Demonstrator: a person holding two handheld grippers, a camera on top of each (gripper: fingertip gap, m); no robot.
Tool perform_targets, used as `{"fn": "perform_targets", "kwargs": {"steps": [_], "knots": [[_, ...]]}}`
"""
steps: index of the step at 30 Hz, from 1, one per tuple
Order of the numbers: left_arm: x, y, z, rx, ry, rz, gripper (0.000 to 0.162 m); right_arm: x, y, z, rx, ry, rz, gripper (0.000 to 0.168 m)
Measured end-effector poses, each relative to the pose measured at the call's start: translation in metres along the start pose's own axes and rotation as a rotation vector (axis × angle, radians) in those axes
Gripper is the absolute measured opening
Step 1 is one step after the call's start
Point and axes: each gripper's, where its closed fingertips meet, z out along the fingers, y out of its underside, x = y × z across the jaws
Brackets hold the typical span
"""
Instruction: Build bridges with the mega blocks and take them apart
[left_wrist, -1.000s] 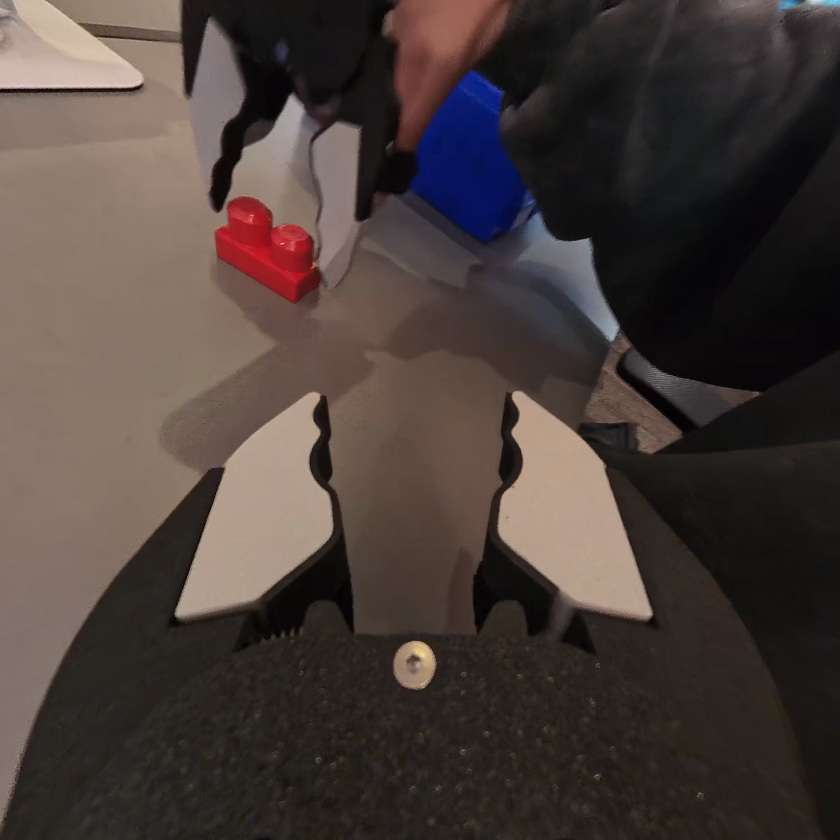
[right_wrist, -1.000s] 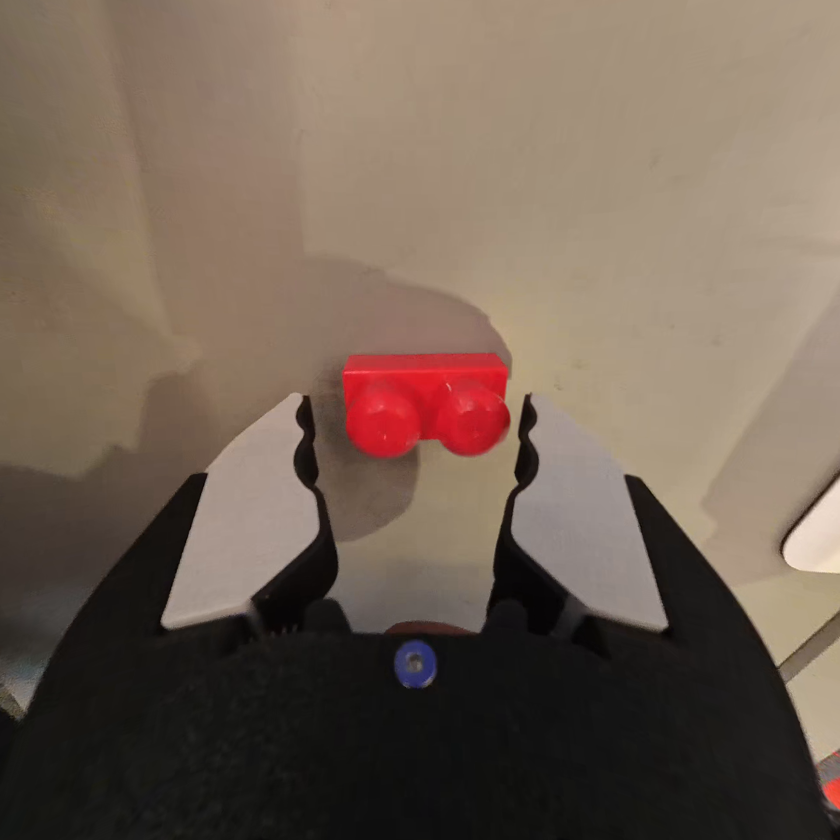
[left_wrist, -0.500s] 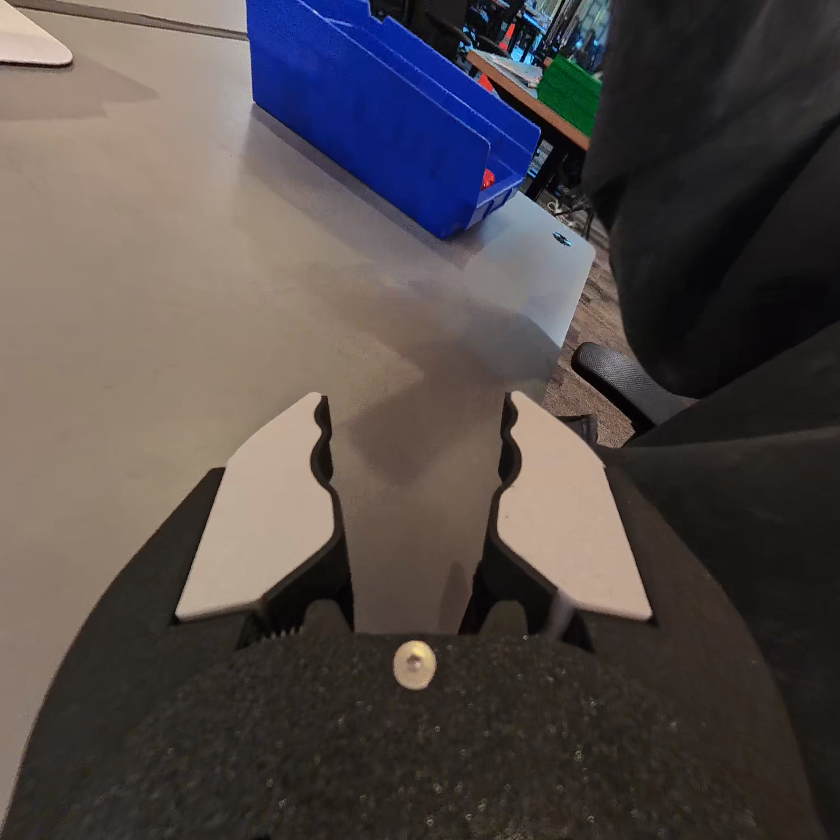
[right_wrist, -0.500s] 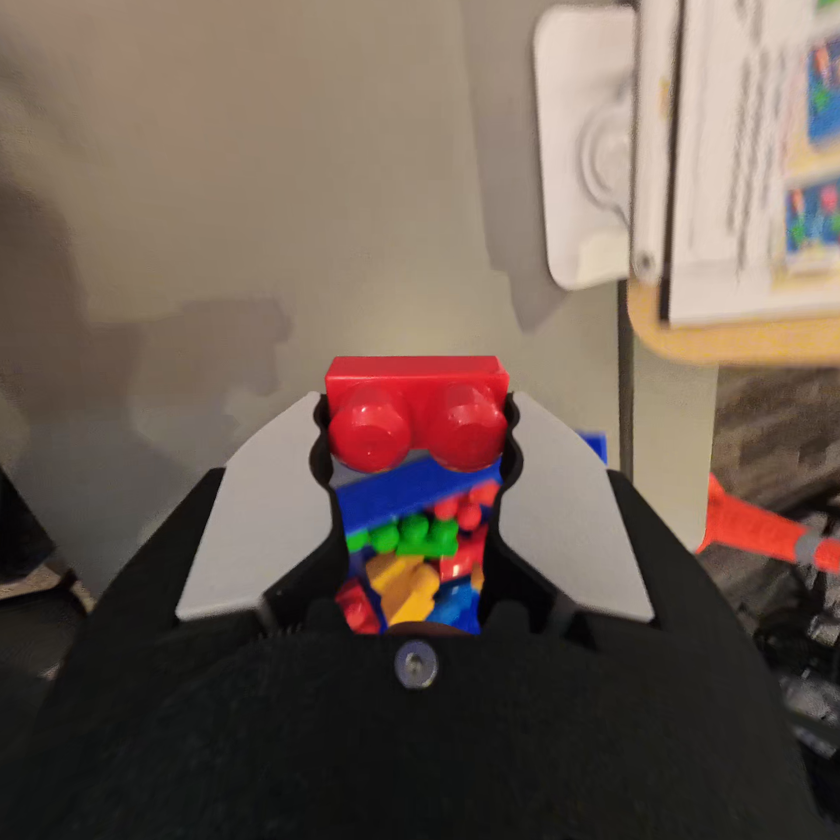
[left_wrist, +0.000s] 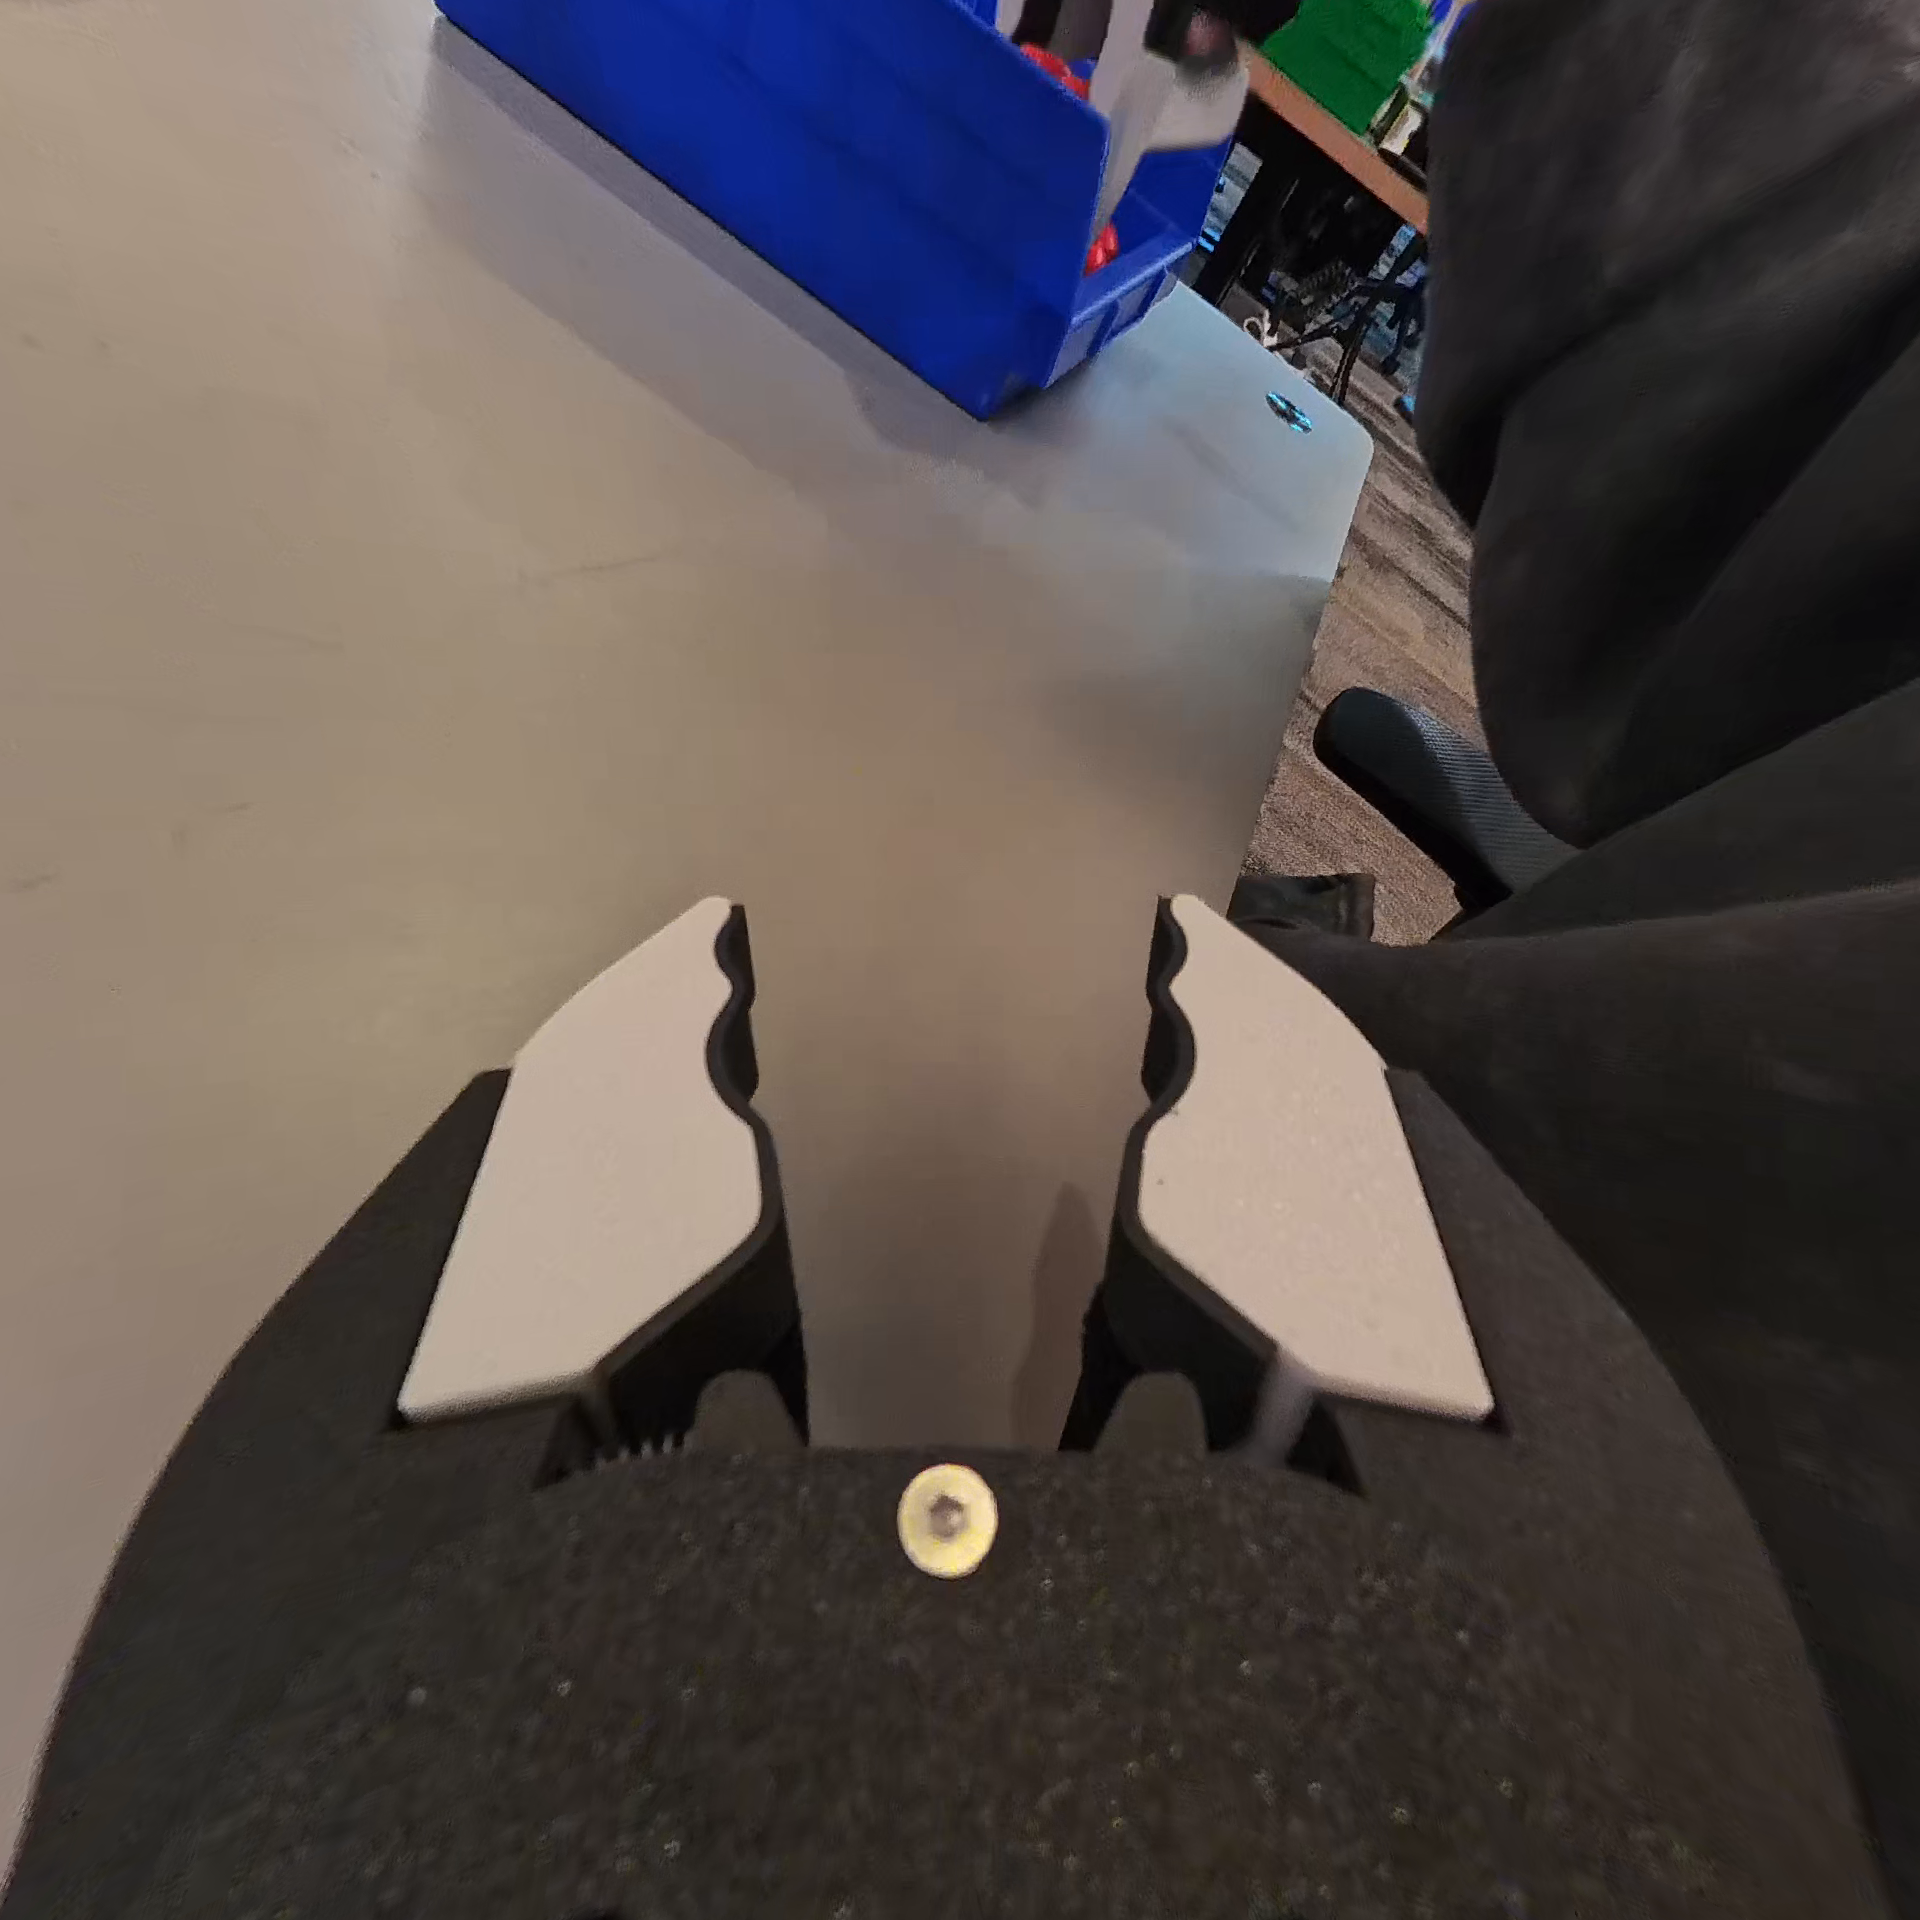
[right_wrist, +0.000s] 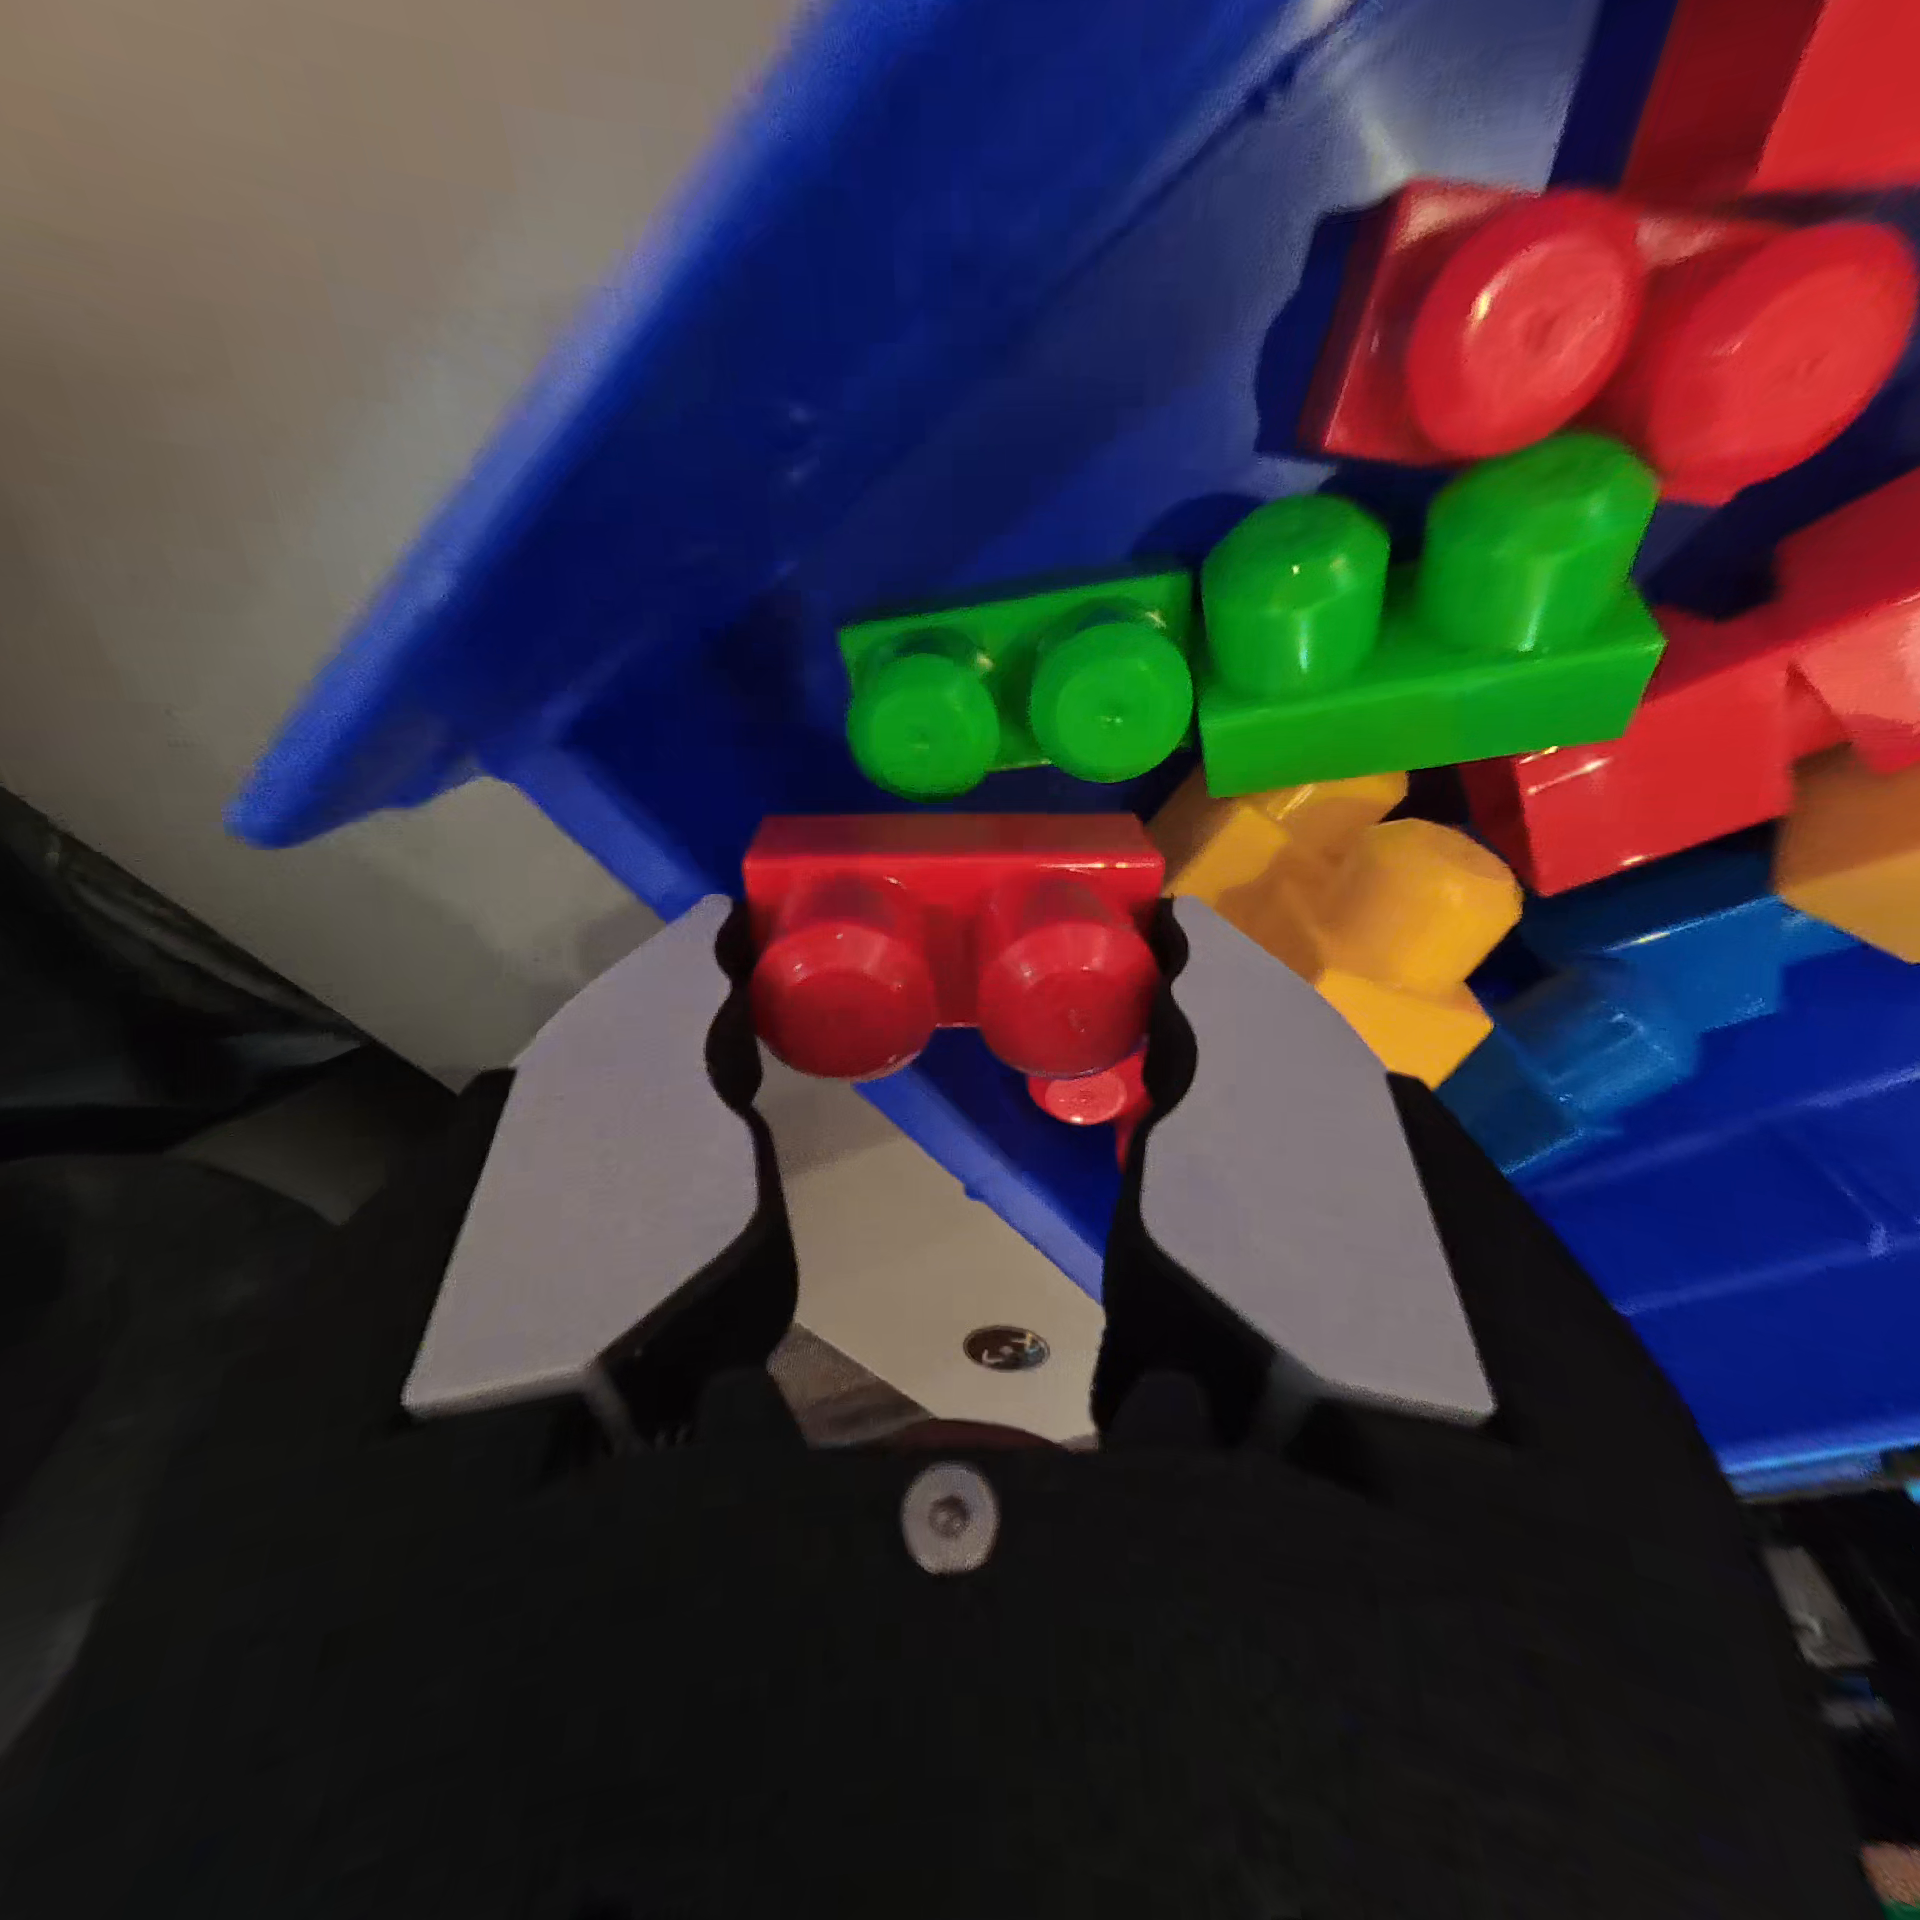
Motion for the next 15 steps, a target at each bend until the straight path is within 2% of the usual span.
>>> {"fn": "perform_targets", "kwargs": {"steps": [4, 10, 13, 15], "knots": [[0.0, 0.002, -0.001, -0.006, -0.004, 0.006, 0.073, 0.019, 0.012, 0.015, -0.113, 0.046, 0.017, 0.074], [0.0, 0.004, 0.0, -0.02, -0.01, 0.013, 0.074, 0.015, 0.011, 0.004, -0.107, 0.091, -0.019, 0.082], [-0.001, 0.006, 0.001, -0.028, -0.015, 0.019, 0.074, 0.008, -0.001, -0.033, 0.021, 0.19, -0.018, 0.081], [-0.002, 0.007, 0.0, -0.033, -0.028, 0.027, 0.074, -0.007, -0.02, -0.066, 0.197, 0.253, -0.026, 0.077]]}}
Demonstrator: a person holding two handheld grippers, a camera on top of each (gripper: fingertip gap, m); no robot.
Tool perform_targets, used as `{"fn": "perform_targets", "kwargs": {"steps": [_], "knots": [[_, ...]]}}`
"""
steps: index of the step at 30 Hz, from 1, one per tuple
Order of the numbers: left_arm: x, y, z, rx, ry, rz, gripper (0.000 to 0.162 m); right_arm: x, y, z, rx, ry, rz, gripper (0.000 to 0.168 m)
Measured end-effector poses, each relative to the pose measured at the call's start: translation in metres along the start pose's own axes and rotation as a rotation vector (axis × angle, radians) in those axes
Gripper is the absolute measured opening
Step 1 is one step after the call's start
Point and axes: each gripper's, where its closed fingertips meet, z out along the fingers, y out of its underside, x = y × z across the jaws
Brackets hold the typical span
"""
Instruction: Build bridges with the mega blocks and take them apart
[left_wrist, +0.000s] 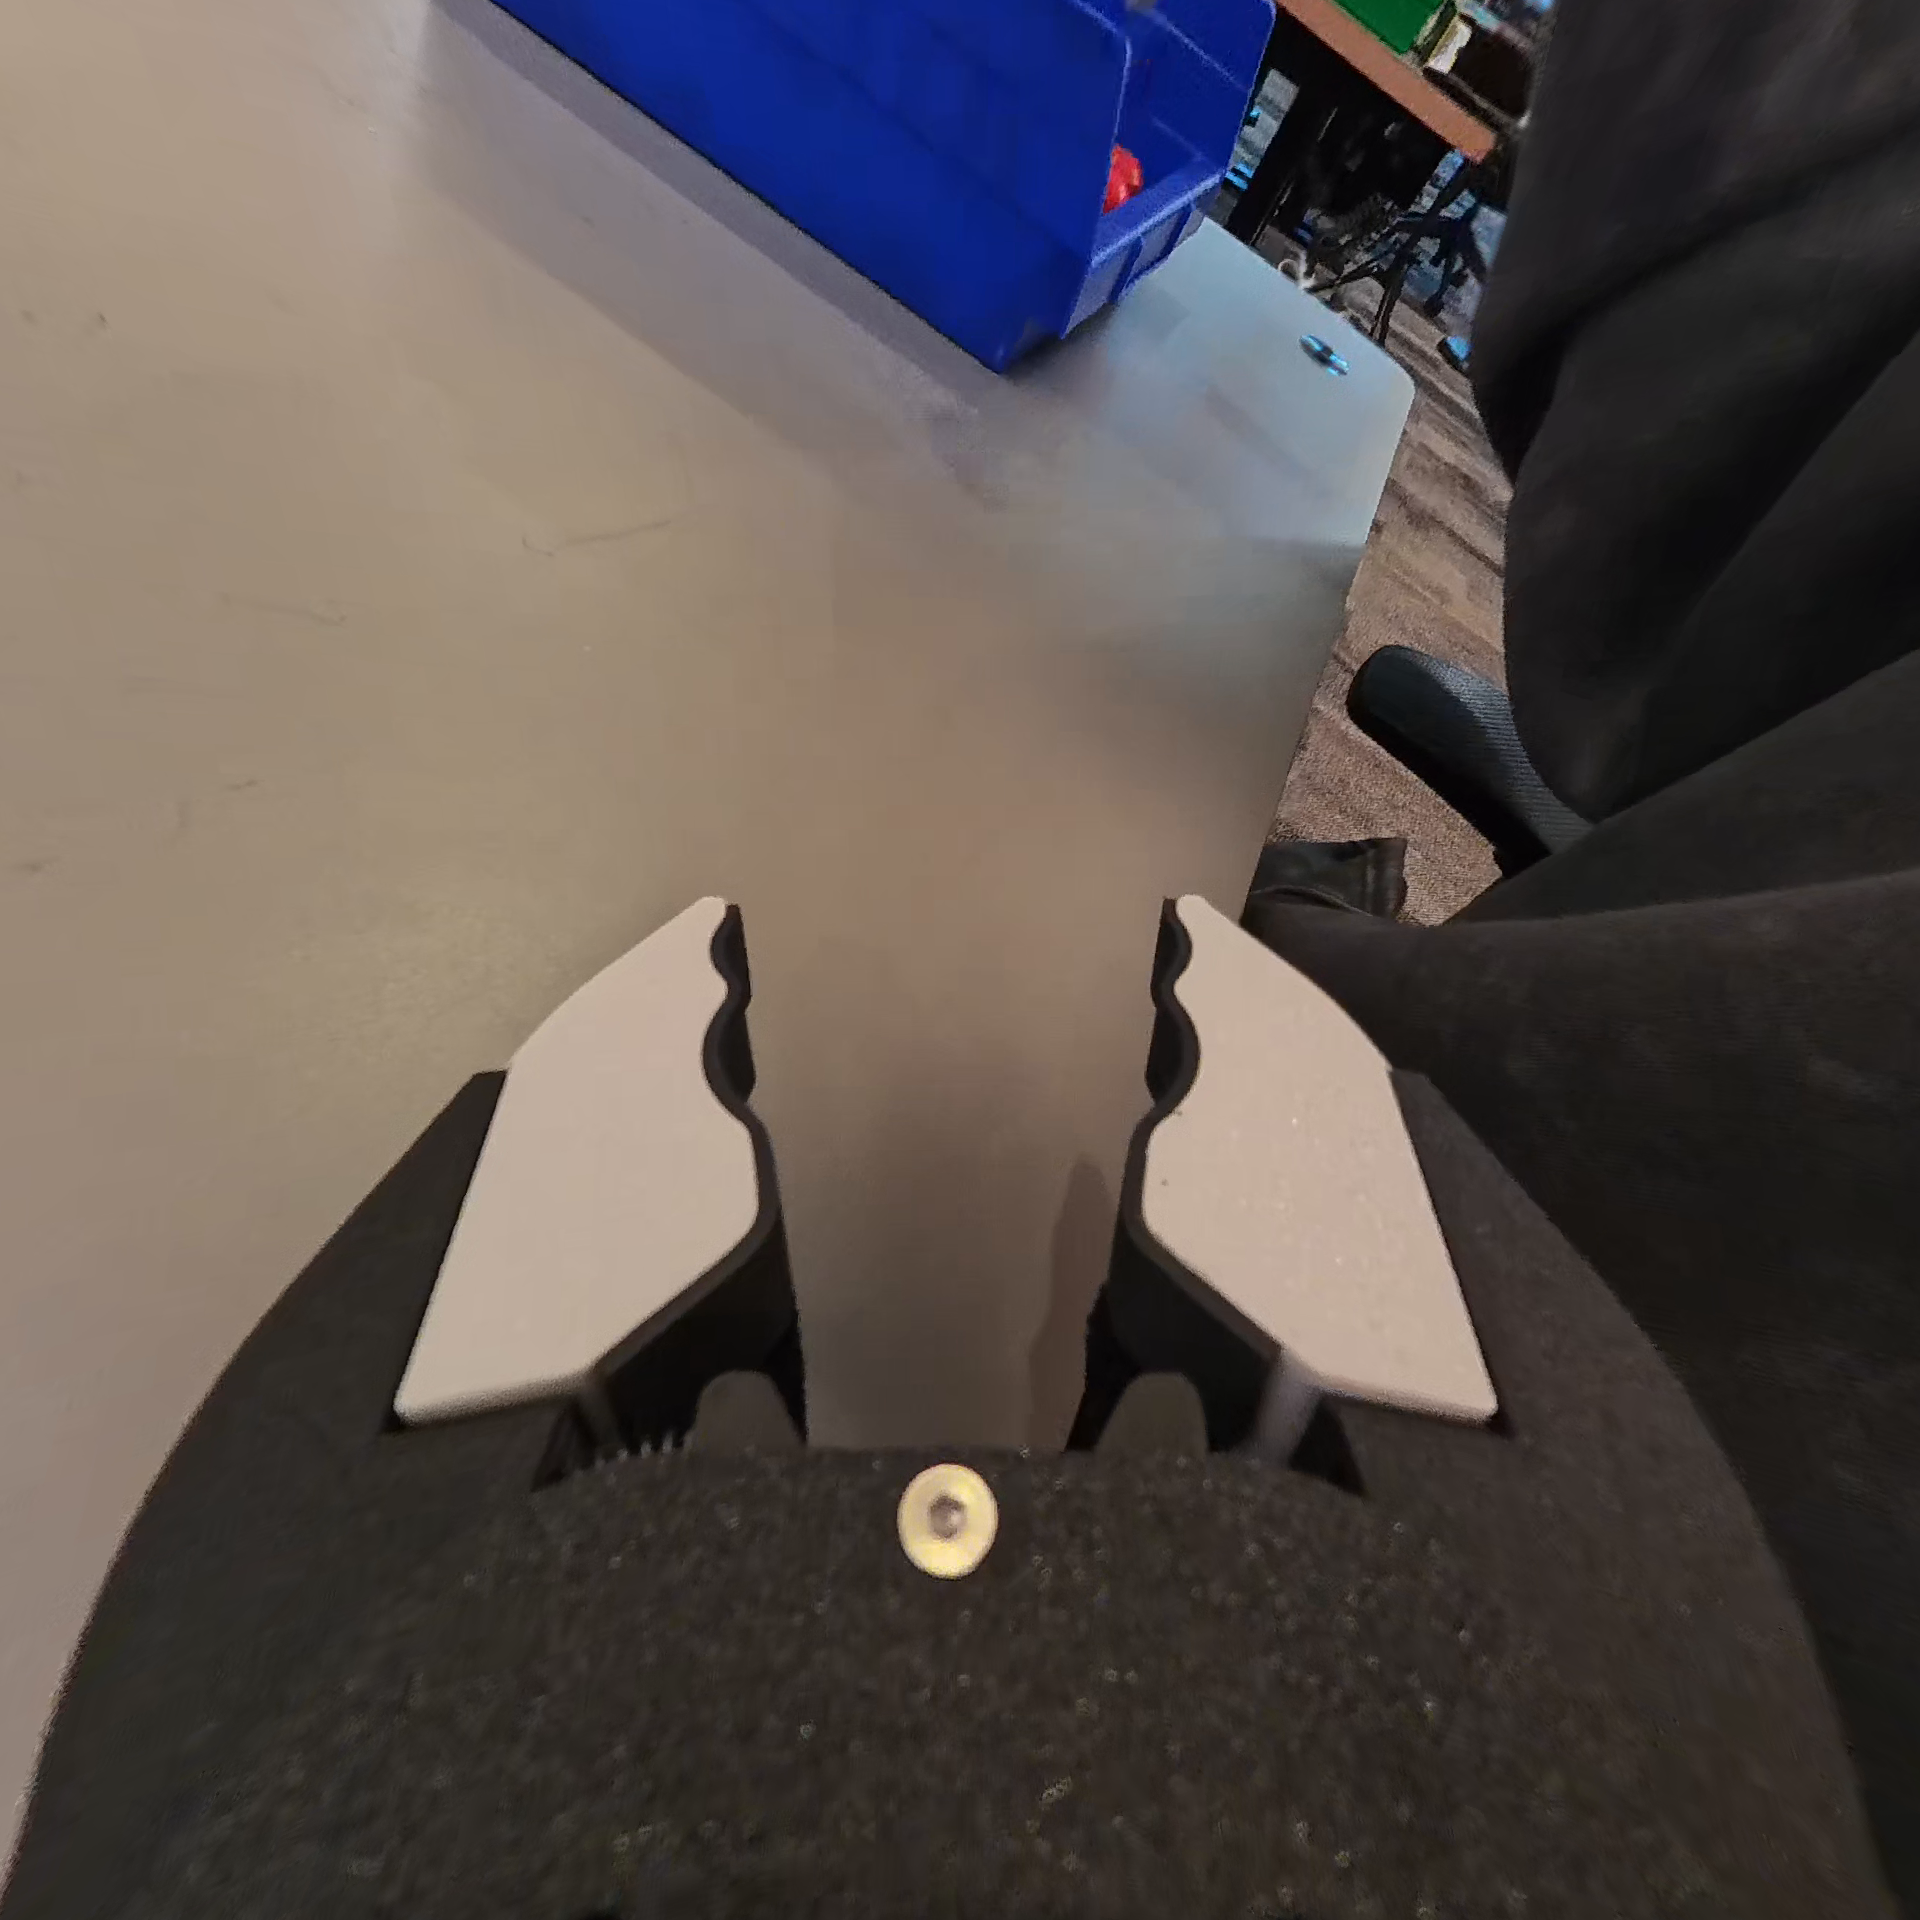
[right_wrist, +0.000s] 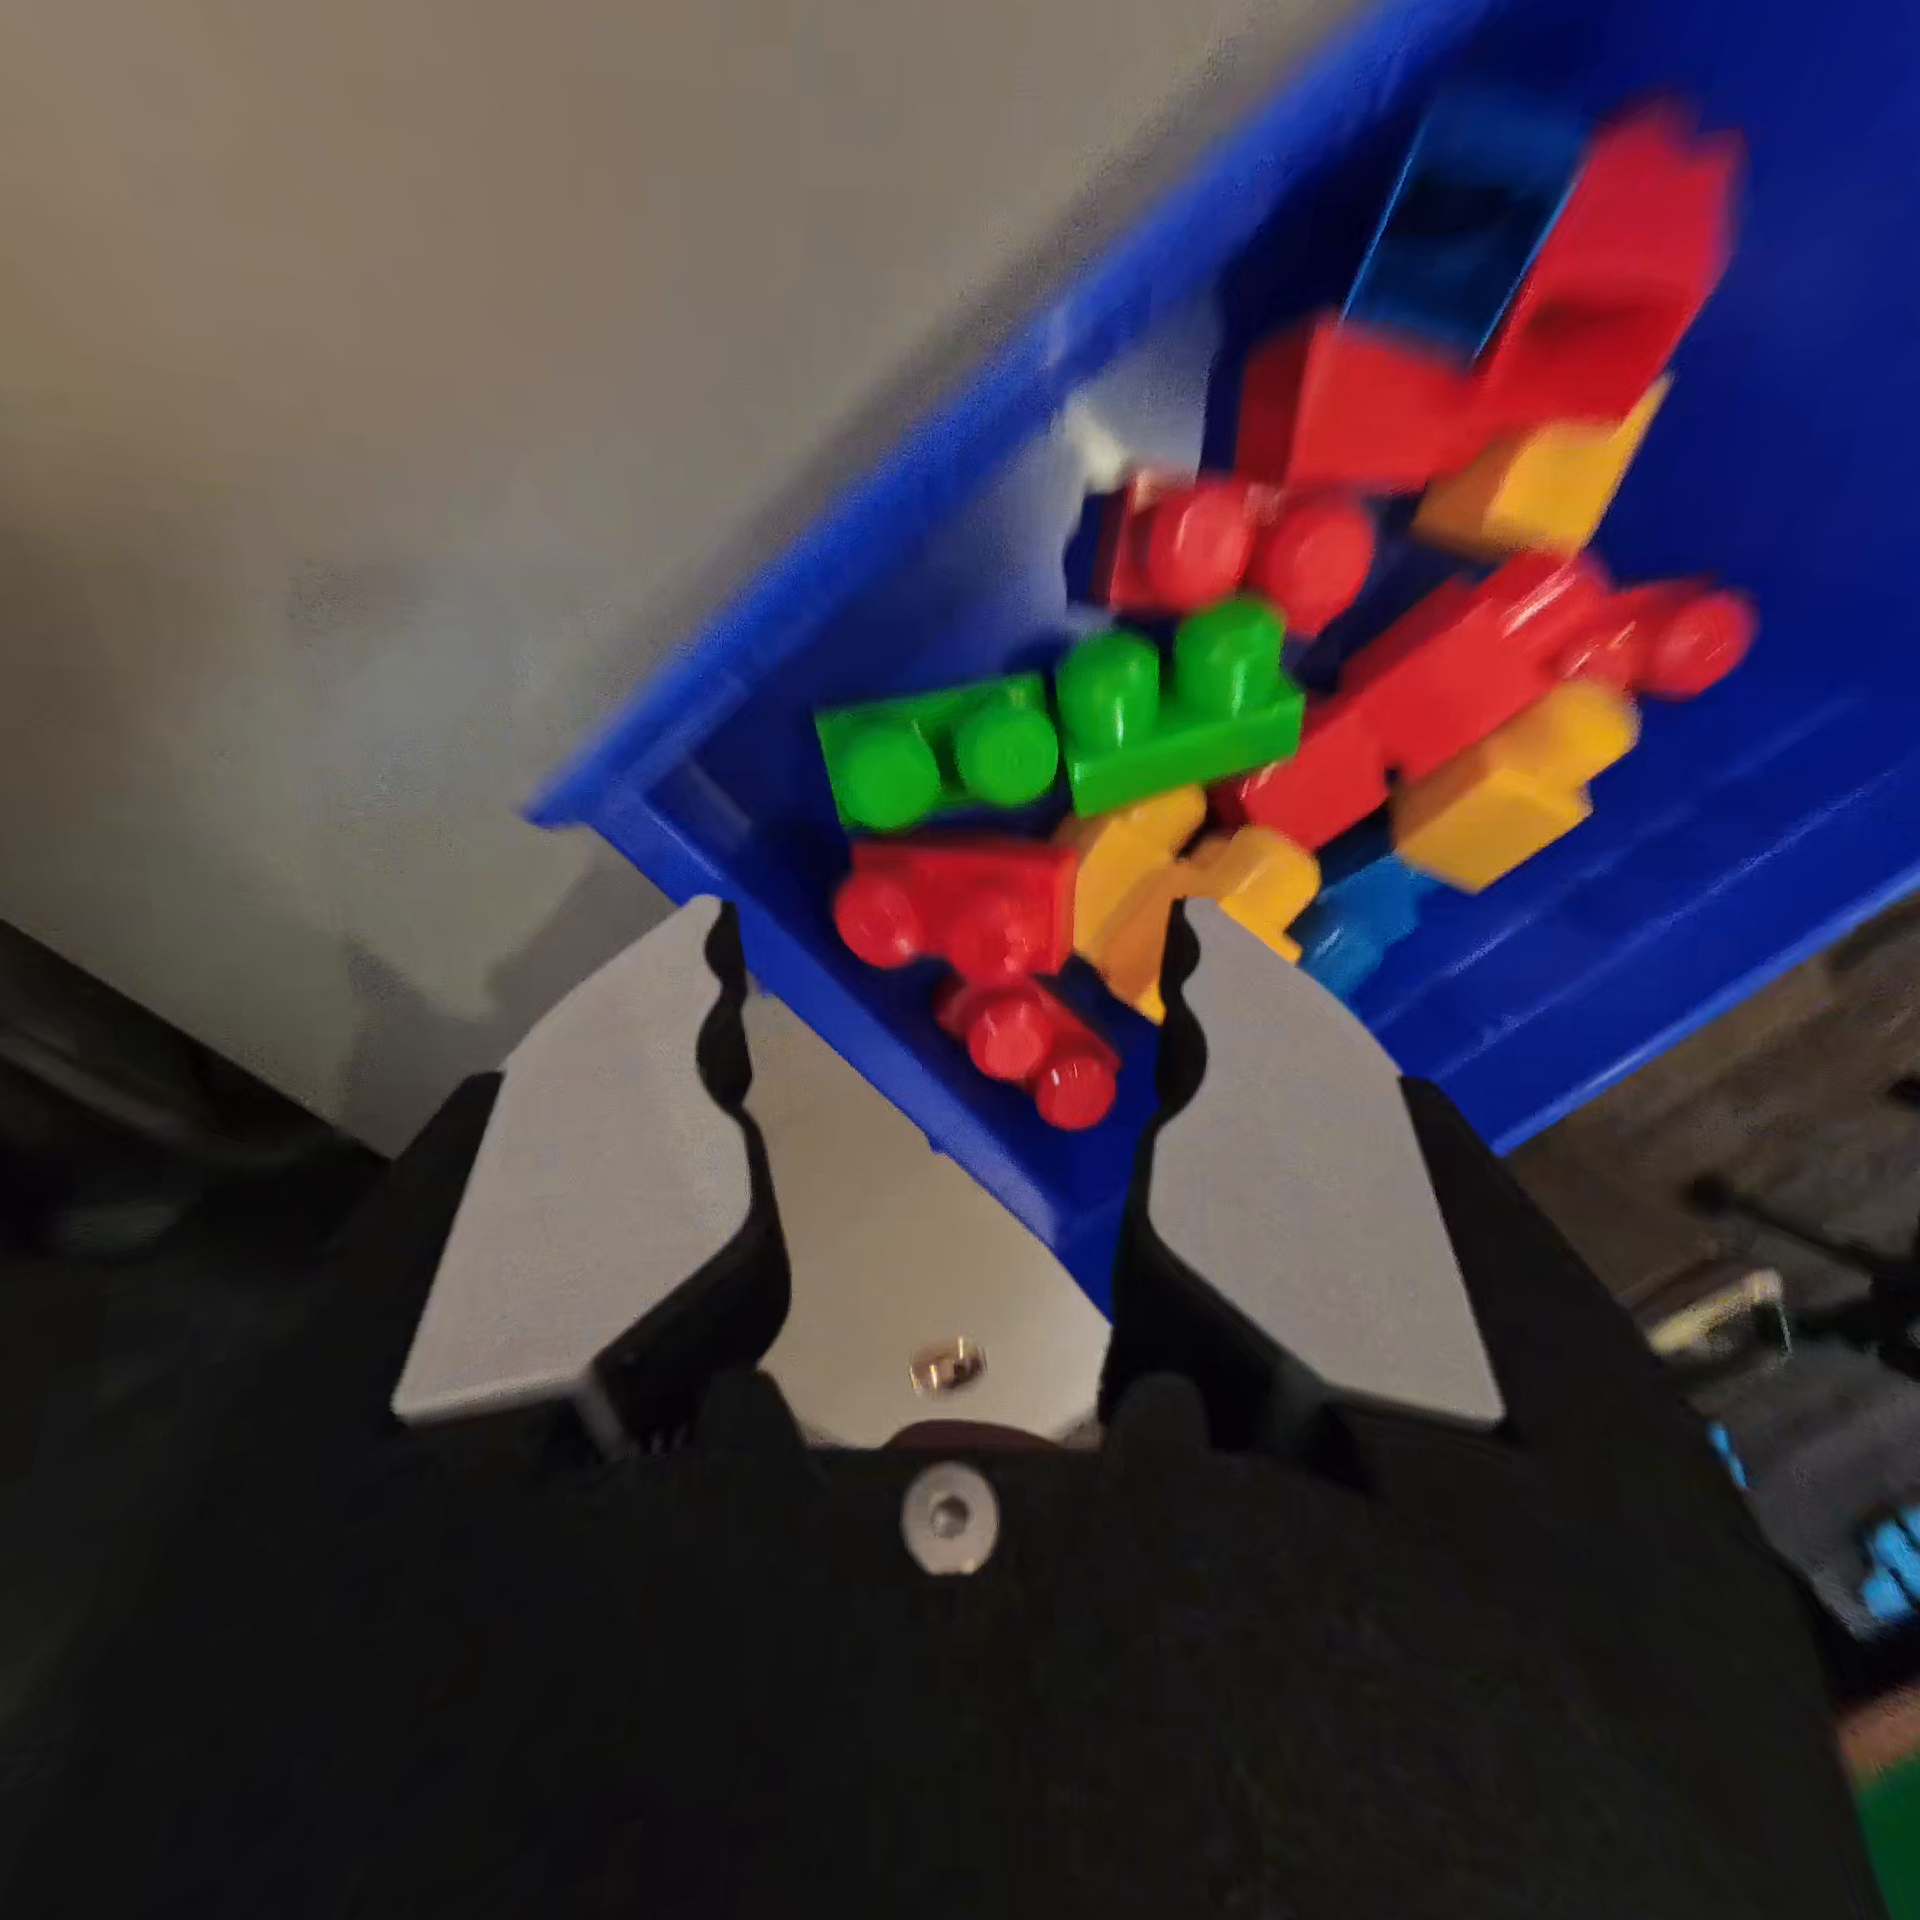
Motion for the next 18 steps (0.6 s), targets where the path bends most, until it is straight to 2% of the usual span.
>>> {"fn": "perform_targets", "kwargs": {"steps": [3, 5, 7, 9, 11, 13, 16, 18], "knots": [[-0.004, -0.001, -0.002, 0.009, -0.035, 0.02, 0.075, -0.042, -0.057, -0.042, 0.384, 0.006, -0.057, 0.074], [-0.008, -0.004, -0.003, 0.022, -0.059, 0.029, 0.075, -0.093, -0.093, -0.057, 0.642, -0.093, -0.114, 0.072], [-0.015, -0.004, -0.003, 0.028, -0.088, 0.026, 0.075, -0.152, -0.12, -0.055, 0.824, -0.268, -0.146, 0.064], [-0.02, -0.002, -0.003, 0.007, -0.094, 0.009, 0.075, -0.197, -0.142, -0.032, 0.885, -0.396, -0.147, 0.067], [-0.021, -0.002, -0.002, 0.004, -0.075, -0.011, 0.077, -0.23, -0.155, 0.006, 0.838, -0.478, -0.144, 0.075], [-0.022, -0.005, -0.005, 0.021, -0.058, -0.021, 0.078, -0.255, -0.163, 0.029, 0.803, -0.565, -0.152, 0.078], [-0.024, -0.009, -0.013, 0.02, -0.053, -0.017, 0.079, -0.269, -0.173, 0.032, 0.864, -0.643, -0.142, 0.072], [-0.025, -0.023, -0.031, 0.017, -0.071, 0.031, 0.079, -0.27, -0.174, 0.031, 0.88, -0.678, -0.134, 0.072]]}}
